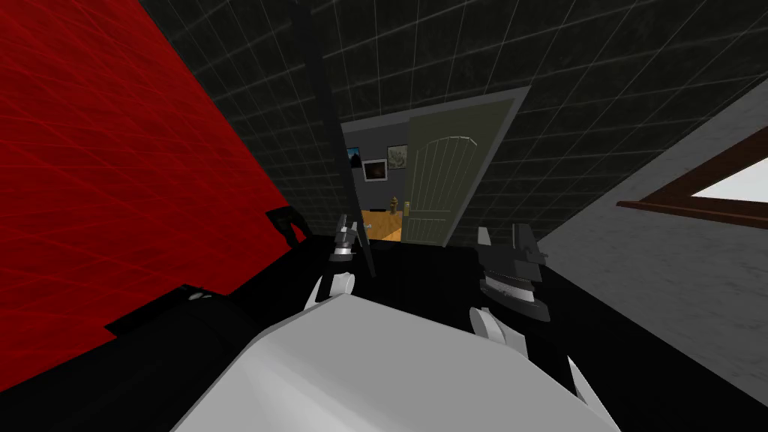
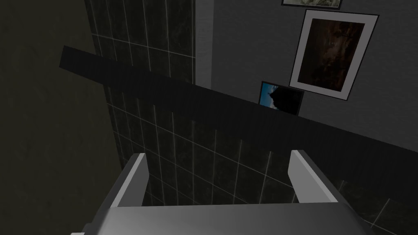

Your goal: Pull the door open

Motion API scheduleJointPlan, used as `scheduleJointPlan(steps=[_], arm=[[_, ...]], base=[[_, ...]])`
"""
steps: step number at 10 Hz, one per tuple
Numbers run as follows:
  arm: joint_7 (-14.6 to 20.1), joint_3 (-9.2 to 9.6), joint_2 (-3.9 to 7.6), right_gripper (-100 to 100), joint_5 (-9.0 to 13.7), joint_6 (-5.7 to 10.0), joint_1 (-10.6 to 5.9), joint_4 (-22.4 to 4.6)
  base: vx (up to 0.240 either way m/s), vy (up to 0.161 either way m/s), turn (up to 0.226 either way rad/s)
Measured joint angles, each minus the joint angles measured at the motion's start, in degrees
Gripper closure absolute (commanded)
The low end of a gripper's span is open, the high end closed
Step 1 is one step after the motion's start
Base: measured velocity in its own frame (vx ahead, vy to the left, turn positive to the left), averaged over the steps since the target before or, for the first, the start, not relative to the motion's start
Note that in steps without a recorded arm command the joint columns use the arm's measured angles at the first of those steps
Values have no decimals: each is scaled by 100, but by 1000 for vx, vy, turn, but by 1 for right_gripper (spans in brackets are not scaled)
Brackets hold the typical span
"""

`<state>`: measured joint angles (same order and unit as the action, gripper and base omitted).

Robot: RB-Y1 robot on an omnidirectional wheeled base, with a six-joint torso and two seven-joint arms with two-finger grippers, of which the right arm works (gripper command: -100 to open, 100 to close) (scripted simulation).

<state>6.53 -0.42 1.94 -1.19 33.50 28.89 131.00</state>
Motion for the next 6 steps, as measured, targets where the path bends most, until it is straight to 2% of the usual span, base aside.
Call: scheduleJointPlan(steps=[5, 6], arm=[[-180, -133, 127, -100, 94, -128, -331, -485], [-218, -158, 152, -100, 117, -110, -367, -613]], base=[[29, -56, 66], [33, -56, 72]])
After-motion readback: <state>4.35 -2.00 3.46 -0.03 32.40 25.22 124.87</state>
